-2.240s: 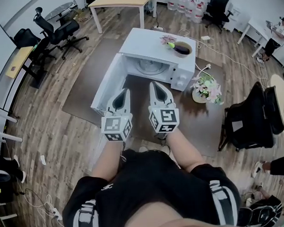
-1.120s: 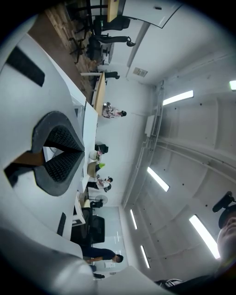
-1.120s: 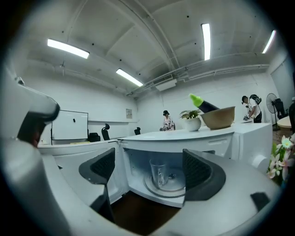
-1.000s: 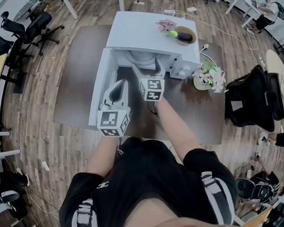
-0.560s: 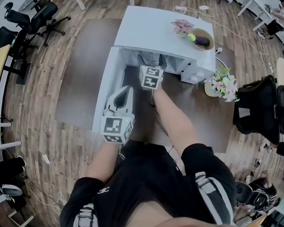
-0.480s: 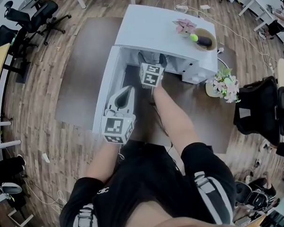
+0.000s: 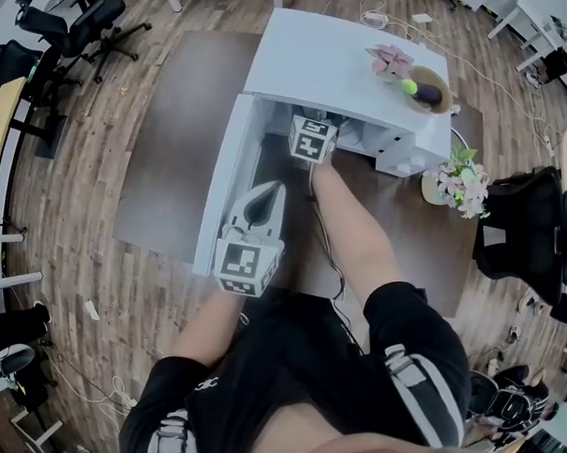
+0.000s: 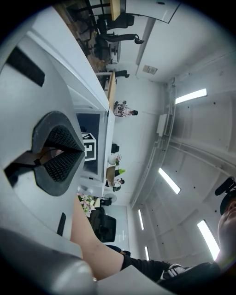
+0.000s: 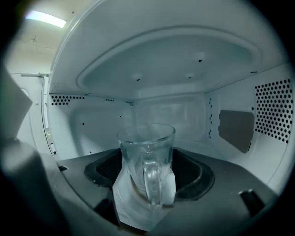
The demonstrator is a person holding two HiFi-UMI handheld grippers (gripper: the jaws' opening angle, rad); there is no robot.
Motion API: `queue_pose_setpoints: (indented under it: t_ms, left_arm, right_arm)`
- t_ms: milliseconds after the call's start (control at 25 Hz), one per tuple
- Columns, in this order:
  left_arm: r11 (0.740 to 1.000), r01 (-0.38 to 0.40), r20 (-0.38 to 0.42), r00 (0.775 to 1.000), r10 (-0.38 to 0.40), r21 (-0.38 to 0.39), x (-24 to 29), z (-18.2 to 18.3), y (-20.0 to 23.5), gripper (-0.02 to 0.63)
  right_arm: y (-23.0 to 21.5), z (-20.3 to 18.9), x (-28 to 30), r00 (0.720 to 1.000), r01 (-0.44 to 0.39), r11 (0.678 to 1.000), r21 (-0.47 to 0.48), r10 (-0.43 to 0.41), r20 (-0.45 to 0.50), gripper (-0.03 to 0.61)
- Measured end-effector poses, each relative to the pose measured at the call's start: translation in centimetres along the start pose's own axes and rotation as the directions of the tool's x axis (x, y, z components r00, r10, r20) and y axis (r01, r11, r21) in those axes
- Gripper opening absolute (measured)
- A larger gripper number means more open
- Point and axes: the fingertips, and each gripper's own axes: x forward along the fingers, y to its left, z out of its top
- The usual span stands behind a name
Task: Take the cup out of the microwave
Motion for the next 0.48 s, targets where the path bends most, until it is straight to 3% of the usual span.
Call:
queue_pose_setpoints:
  t_ms: [480]
  left_arm:
    - [1.000, 0.013, 0.013, 1.000, -0.013, -0.005, -0.2, 0.4, 0.0, 0.002]
  right_arm:
    - [0.6, -0.6, -5.3, 0.995, -0.086, 0.996, -0.005, 0.086, 0.044, 0.330]
